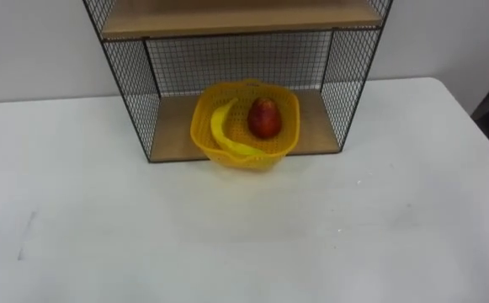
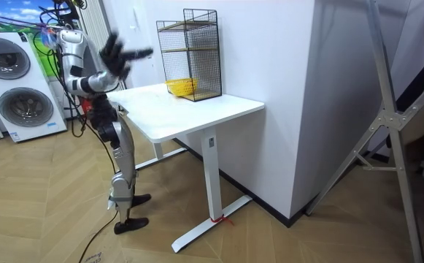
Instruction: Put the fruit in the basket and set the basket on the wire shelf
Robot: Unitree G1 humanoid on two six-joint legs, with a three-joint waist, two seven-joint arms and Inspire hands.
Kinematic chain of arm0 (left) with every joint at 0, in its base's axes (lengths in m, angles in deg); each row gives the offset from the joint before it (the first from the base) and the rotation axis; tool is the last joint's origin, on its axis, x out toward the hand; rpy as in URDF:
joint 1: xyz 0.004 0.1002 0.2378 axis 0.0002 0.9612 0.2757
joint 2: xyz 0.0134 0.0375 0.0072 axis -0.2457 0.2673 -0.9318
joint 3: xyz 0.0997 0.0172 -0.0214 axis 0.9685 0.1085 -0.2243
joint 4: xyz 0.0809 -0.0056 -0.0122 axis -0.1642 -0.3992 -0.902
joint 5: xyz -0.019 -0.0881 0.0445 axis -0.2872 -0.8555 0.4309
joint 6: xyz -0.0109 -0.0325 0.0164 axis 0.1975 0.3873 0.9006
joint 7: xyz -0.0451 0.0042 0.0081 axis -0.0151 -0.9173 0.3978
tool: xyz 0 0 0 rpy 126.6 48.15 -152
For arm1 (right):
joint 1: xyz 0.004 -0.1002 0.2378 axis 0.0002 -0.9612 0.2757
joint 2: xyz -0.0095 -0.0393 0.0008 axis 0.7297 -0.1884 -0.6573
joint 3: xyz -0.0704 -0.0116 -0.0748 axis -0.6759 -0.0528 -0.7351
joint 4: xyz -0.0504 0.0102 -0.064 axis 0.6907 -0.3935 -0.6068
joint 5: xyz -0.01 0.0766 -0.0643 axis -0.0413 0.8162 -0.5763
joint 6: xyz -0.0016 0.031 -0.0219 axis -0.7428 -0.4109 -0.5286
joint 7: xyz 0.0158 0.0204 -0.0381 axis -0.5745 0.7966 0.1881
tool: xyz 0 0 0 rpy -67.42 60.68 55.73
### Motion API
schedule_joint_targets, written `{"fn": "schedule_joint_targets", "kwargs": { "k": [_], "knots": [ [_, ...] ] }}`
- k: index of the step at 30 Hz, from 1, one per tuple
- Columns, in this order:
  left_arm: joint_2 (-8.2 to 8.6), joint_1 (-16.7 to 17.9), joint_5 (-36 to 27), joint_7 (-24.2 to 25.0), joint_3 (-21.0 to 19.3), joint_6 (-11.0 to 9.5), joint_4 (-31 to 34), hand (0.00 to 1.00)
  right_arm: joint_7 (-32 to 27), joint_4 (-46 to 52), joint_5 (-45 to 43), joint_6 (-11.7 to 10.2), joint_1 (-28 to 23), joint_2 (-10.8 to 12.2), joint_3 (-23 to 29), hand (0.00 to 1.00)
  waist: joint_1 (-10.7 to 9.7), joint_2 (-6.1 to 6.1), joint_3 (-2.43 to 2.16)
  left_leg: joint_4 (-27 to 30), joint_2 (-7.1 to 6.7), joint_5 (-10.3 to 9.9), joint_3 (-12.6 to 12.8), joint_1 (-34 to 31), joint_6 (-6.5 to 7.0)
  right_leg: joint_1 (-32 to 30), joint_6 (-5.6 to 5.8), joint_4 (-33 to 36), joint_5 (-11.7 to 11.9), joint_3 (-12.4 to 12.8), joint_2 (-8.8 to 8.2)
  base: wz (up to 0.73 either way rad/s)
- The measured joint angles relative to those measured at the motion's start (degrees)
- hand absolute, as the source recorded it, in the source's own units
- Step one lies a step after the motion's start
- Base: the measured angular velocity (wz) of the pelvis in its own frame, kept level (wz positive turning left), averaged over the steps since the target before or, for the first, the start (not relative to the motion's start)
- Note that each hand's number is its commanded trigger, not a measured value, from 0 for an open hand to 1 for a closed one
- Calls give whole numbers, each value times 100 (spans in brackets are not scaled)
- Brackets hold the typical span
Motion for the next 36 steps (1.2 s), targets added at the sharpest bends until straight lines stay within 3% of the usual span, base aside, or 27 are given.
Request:
{"fn": "schedule_joint_targets", "kwargs": {
  "k": [4, 6, 8, 10, 14, 20, 28, 32, 36],
  "knots": [
    [-237, 138, -1014, -210, -1, 204, -1341, 0, -394, -1443, 1096, 271, -29, -75, 207, 0, -23, 11, 2, 15, -9, -8, -4, -52, -14, -82, 1, 91, -49, -9, -13, 1],
    [-319, 138, -1441, -225, 99, 256, -2343, 0, -491, -2238, 1869, 323, -62, -75, 260, 0, -165, -20, -17, 28, -31, -4, -104, -124, -19, -98, 1, 85, -68, -119, -26, 21],
    [-329, 139, -1685, -188, 276, 303, -3005, 0, -487, -2890, 2327, 346, -127, -74, 272, 0, -219, -3, -2, 49, -37, -6, -141, -139, -20, -85, -4, 86, -80, -141, -23, 15],
    [-309, 130, -2105, 22, 399, 407, -3819, 0, -476, -3813, 2726, 351, -155, -73, 278, 0, -227, -41, -21, 54, -30, -18, -142, -136, -37, -84, -6, 81, -92, -119, -15, 0],
    [-216, 129, -2665, 255, 411, 428, -4560, 0, -438, -4720, 3249, 338, -281, -27, 291, 0, -250, -58, -31, 38, -31, -21, -138, -131, -41, -68, -8, 76, -95, -129, -22, 0],
    [-205, 57, -3259, 640, 443, 449, -5564, 0, -265, -5657, 3820, 340, -287, 100, 271, 0, -261, -57, -32, 91, 4, -60, -78, -117, -53, -57, -15, 109, -104, -71, -20, -4],
    [-170, -110, -3169, 1197, 463, 578, -6538, 0, 100, -6364, 3622, 344, -210, 300, -154, 0, -278, -64, -39, 102, 12, -59, -69, -111, -62, -81, -14, 178, -145, 3, -39, -1],
    [64, -125, -2332, 1777, 511, 925, -7280, 0, 628, -7011, 2645, 636, 67, 440, -369, 0, -300, -77, -58, 80, 29, -77, 5, -73, -91, -77, -29, 182, -136, 84, -36, -10],
    [133, -145, -758, 2668, 1305, 1478, -7856, 0, 1200, -7409, 1155, 1112, 355, 454, -937, 0, -332, -116, -51, 66, 21, -86, -3, 16, -82, 26, -29, 144, -135, 90, -28, 1]
  ]
}}
